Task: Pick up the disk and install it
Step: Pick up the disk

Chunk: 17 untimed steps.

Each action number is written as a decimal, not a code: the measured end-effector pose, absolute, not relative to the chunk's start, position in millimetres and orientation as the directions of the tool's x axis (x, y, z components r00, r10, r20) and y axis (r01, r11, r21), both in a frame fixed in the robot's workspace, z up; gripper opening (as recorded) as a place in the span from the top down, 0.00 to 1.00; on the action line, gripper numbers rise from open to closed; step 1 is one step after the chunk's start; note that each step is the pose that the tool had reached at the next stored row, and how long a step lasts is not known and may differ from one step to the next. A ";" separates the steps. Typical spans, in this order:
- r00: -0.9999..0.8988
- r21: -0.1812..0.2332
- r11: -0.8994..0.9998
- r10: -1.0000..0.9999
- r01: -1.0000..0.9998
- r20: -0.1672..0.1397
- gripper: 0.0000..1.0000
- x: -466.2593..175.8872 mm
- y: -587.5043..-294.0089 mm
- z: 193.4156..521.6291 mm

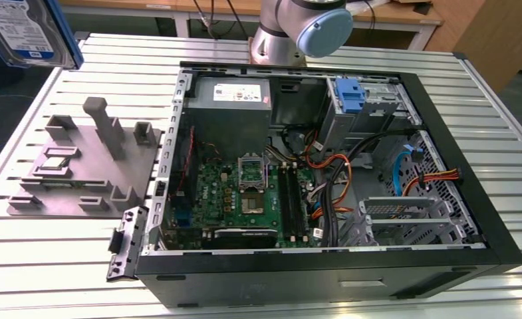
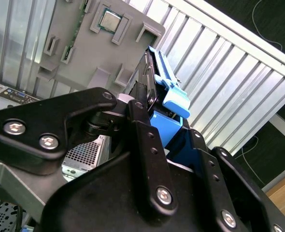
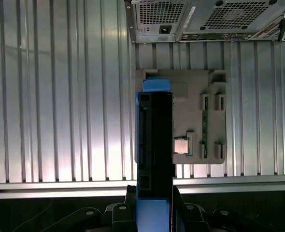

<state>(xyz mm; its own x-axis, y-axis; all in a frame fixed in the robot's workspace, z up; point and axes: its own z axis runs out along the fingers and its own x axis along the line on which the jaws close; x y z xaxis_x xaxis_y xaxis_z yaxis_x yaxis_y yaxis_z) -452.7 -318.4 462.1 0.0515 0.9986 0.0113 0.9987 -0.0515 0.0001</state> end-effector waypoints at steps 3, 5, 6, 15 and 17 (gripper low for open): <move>0.051 0.000 -0.051 0.999 0.999 0.011 0.64 -452.7 -318.4 463.1; 0.051 0.000 -0.051 0.999 0.999 0.011 0.64 -452.7 -318.4 463.7; 0.051 0.000 -0.051 0.999 0.999 0.011 0.64 -452.7 -318.4 464.0; 0.051 0.000 -0.051 0.999 0.999 0.011 0.64 -452.7 -318.4 466.8; 0.051 0.000 -0.051 0.999 0.999 0.011 0.64 -452.7 -318.4 467.4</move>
